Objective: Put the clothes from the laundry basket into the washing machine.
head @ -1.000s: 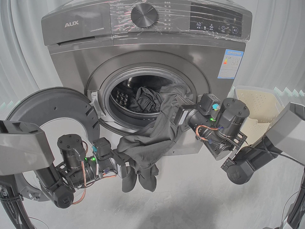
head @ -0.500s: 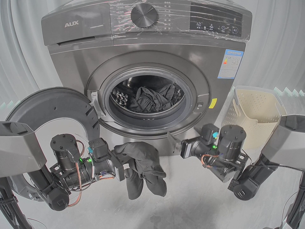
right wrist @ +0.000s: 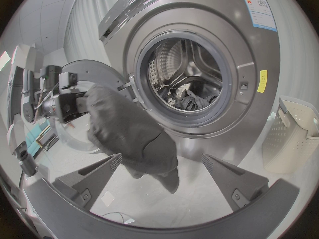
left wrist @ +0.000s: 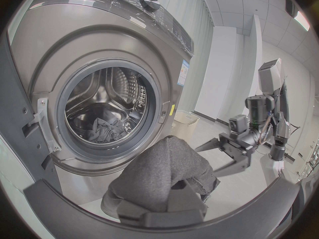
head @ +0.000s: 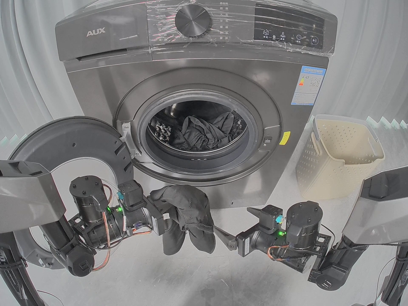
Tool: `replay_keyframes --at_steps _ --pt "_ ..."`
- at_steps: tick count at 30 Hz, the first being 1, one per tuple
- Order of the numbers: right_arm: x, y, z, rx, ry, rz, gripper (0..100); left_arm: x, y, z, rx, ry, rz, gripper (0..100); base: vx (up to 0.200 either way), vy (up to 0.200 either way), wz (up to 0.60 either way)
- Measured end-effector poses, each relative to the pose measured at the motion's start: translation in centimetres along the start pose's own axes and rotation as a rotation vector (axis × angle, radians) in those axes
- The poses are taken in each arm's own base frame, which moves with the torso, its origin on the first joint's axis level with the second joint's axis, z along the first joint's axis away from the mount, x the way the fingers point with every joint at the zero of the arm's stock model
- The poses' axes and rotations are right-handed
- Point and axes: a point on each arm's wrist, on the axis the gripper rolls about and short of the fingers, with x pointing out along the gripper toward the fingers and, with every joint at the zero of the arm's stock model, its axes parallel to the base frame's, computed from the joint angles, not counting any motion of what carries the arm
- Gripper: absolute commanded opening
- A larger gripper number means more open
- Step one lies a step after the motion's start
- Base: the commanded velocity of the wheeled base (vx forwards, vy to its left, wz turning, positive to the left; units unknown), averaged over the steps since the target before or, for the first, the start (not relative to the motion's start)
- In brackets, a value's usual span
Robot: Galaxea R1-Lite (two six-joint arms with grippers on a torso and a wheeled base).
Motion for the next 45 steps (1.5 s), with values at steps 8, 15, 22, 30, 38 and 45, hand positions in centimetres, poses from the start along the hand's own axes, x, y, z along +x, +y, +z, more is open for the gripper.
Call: replay_keyframes --at_steps 8,15,22,30,38,45 --pt "-0.5 1.3 -0.8 -0.035 0.032 0.074 100 0.4 0.6 -0.2 -0.008 -0.003 0.017 0 0.0 0.0 0.0" --pt "1.0 2.4 -0.6 -0.038 -0.002 0.1 100 0.5 0.7 -0.2 -0.011 -0.005 0.017 0 0.0 0.0 0.0" --pt "3.4 1.6 0.4 -0.024 -0.073 0.068 100 0.5 0.6 -0.1 -0.009 -0.007 0.015 0 0.0 0.0 0.0" --pt "4.3 1.2 0.7 -0.016 -0.101 0.054 100 0.4 0.5 -0.1 -0.009 -0.007 0.011 0 0.0 0.0 0.0" --pt "4.8 1.5 0.9 -0.013 -0.118 0.06 0 0.4 0.4 -0.1 -0.008 -0.006 0.008 0 0.0 0.0 0.0" --pt "5.1 1.9 1.2 -0.005 -0.145 0.072 0 0.5 0.3 -0.1 -0.01 -0.004 0.006 0 0.0 0.0 0.0"
